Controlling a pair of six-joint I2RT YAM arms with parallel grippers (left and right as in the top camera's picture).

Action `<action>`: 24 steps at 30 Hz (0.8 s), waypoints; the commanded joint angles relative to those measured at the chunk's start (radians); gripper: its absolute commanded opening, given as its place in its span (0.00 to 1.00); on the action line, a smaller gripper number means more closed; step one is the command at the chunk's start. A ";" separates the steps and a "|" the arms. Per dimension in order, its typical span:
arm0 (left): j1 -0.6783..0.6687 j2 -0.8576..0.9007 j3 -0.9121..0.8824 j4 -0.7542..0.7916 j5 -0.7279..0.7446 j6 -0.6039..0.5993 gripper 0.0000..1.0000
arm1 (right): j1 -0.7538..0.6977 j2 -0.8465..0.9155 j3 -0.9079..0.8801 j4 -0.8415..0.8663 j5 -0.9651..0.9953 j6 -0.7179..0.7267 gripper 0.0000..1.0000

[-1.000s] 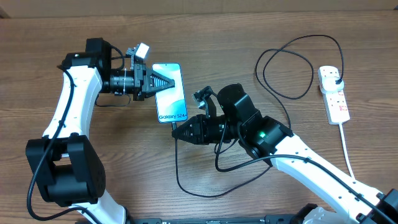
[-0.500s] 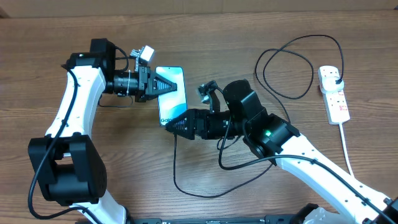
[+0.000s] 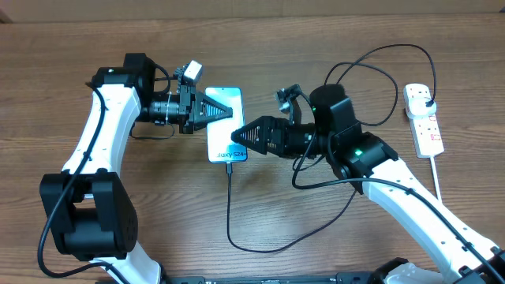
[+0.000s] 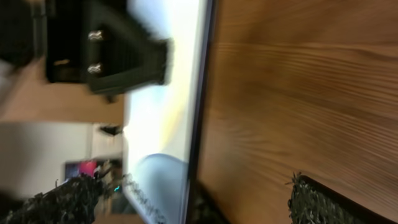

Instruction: Plug charger to phone and switch on socket

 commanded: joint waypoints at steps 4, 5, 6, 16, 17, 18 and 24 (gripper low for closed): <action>-0.036 -0.023 0.001 -0.003 0.182 0.031 0.04 | -0.004 0.001 0.027 0.035 -0.195 0.002 0.94; -0.040 -0.023 0.001 -0.003 0.182 0.031 0.04 | -0.004 0.001 0.027 0.036 -0.195 0.002 0.91; -0.043 -0.023 0.001 -0.002 0.182 0.031 0.04 | -0.004 0.001 0.027 0.037 -0.195 0.002 0.89; -0.051 -0.023 0.001 -0.002 0.182 0.050 0.04 | -0.004 0.001 0.027 0.059 -0.195 0.013 0.50; -0.051 -0.023 0.001 -0.002 0.180 0.050 0.04 | -0.004 0.001 0.027 0.070 -0.195 0.025 0.49; -0.051 -0.023 0.001 -0.002 0.180 0.050 0.04 | -0.004 0.001 0.027 0.089 -0.195 0.050 0.47; -0.051 -0.023 0.001 0.002 0.168 0.050 0.04 | -0.004 0.001 0.027 0.167 -0.194 0.145 0.31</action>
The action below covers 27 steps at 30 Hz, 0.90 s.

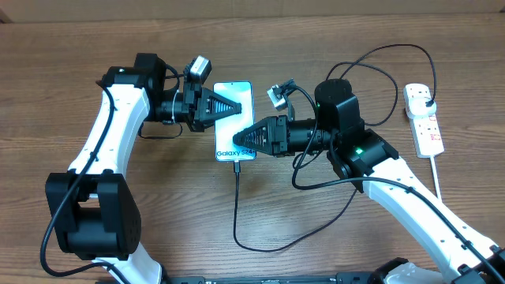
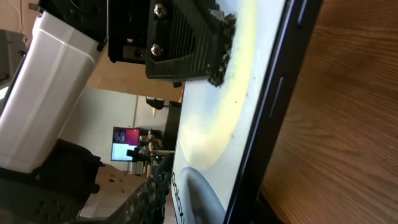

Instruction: Plug charger to phone and switch on socket

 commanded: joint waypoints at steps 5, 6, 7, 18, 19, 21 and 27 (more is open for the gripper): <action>-0.003 -0.023 0.002 0.013 -0.018 0.022 0.06 | 0.002 -0.004 0.023 0.028 -0.013 0.047 0.26; -0.003 -0.023 0.002 0.016 -0.023 0.023 0.10 | 0.002 -0.004 0.023 0.028 -0.013 0.046 0.24; -0.003 -0.023 0.002 0.017 -0.029 0.023 0.16 | 0.002 -0.004 0.023 0.028 -0.012 0.043 0.20; 0.000 -0.023 0.002 0.041 -0.207 0.021 0.96 | 0.000 -0.004 0.023 -0.078 0.067 -0.039 0.04; 0.002 -0.023 0.002 0.050 -0.222 0.016 0.98 | 0.000 -0.004 0.023 -0.114 0.091 -0.059 0.04; 0.007 -0.023 0.002 0.071 -0.256 0.002 1.00 | 0.000 -0.004 0.023 -0.198 0.151 -0.108 0.04; 0.027 -0.023 0.002 0.132 -0.438 -0.069 1.00 | 0.001 -0.004 0.023 -0.386 0.323 -0.227 0.04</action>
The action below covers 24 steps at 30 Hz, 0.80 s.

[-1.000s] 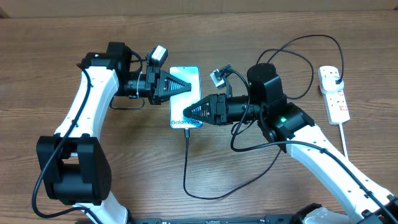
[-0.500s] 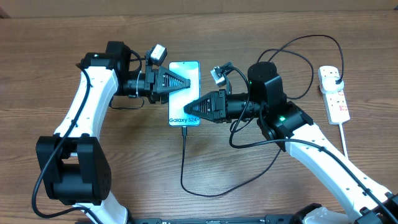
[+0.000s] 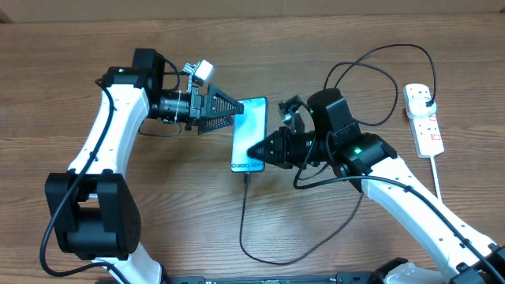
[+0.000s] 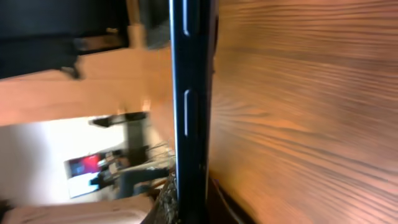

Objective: Plug charger to phone and switch on socket
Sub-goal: 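Open the left gripper and withdraw it from the phone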

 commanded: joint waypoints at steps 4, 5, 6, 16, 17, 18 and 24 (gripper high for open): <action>0.015 -0.023 0.003 0.029 -0.301 -0.046 1.00 | 0.000 0.003 0.023 -0.108 0.227 -0.125 0.04; 0.015 -0.023 0.003 0.029 -0.335 -0.046 1.00 | 0.000 0.013 0.022 -0.118 0.245 -0.125 0.04; 0.015 -0.023 0.003 0.029 -0.368 -0.046 1.00 | 0.000 0.021 0.022 -0.123 0.253 -0.125 0.04; 0.012 -0.023 0.003 0.029 -0.729 -0.046 1.00 | 0.000 0.180 0.022 -0.122 0.254 -0.148 0.04; 0.012 -0.023 0.003 0.029 -0.752 -0.046 1.00 | 0.000 0.197 0.022 -0.122 0.254 -0.156 0.04; 0.012 -0.023 0.003 0.029 -0.767 -0.046 1.00 | 0.000 0.211 0.022 -0.122 0.253 -0.165 0.04; 0.012 -0.023 0.002 0.029 -0.797 -0.046 1.00 | 0.000 0.290 0.022 -0.121 0.250 -0.196 0.04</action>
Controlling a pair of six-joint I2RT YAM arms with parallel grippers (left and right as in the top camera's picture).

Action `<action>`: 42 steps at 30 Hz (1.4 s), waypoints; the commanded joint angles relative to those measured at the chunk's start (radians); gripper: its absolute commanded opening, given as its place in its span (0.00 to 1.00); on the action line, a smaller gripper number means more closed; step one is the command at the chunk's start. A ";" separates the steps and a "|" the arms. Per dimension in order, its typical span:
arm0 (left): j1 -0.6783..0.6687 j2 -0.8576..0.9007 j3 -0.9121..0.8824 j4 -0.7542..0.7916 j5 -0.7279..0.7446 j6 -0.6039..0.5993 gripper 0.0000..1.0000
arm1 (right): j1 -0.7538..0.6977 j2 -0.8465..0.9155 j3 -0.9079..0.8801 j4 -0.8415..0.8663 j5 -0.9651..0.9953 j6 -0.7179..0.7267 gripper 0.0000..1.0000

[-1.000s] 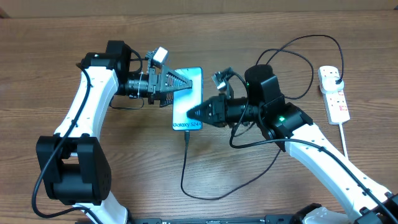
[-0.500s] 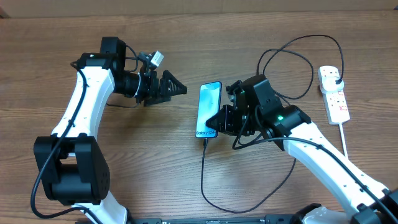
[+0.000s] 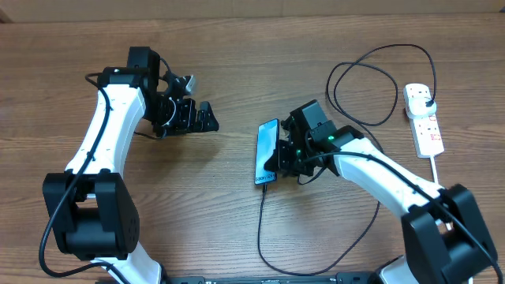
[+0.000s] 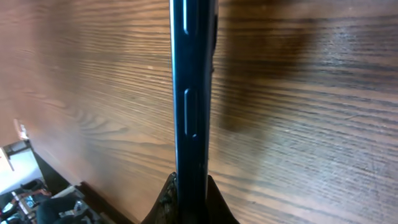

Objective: Plug charger to phone and switch on socket
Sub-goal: 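Open the left gripper and withdraw it from the phone, then lower the phone flat onto the table with the right gripper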

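Observation:
The phone (image 3: 267,150) is tipped up on its long edge at the table's middle, screen facing left. My right gripper (image 3: 278,163) is shut on it. In the right wrist view the phone (image 4: 189,93) shows edge-on, a dark bar, with the right gripper (image 4: 189,190) pinching its near end and a fingertip (image 4: 170,196) against its side. A black charger cable (image 3: 261,229) runs from the phone's lower end. The white socket strip (image 3: 424,120) lies at the far right with a plug in it. My left gripper (image 3: 209,117) is open, well left of the phone, holding nothing.
The cable loops (image 3: 363,79) across the wooden table (image 3: 237,47) between my right arm and the socket strip, then trails toward the front edge. No other objects are in view.
My left gripper was at the phone's top end and now stands off to the left, clear of it. The phone has shifted right and toward the front, held by the right gripper alone.
The phone first lay flat, screen up, cable in its lower end, with both grippers at it. It then sat further right, and later was tilted up between the two. Now it stands on edge in the right gripper only, with the left withdrawn.

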 commanded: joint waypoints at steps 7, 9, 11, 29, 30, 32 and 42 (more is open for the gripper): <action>0.000 -0.023 0.002 0.004 -0.053 -0.013 1.00 | 0.000 0.104 0.021 0.042 -0.006 -0.080 0.04; 0.000 -0.023 0.002 0.004 -0.053 -0.013 1.00 | 0.001 0.124 0.021 0.047 -0.006 -0.080 0.04; 0.000 -0.023 0.003 0.004 -0.053 -0.013 1.00 | 0.001 0.137 0.020 0.049 -0.006 -0.088 0.04; 0.000 -0.023 0.002 0.004 -0.053 -0.013 1.00 | 0.012 0.161 -0.059 0.241 -0.051 -0.127 0.04; 0.000 -0.023 0.002 0.004 -0.053 -0.013 1.00 | 0.012 0.166 -0.059 0.245 -0.051 -0.127 0.04; 0.000 -0.023 0.002 0.004 -0.053 -0.013 1.00 | 0.012 0.172 -0.059 0.251 -0.050 -0.127 0.05; 0.000 -0.023 0.003 0.004 -0.053 -0.013 1.00 | 0.012 0.208 -0.059 0.255 -0.047 -0.090 0.17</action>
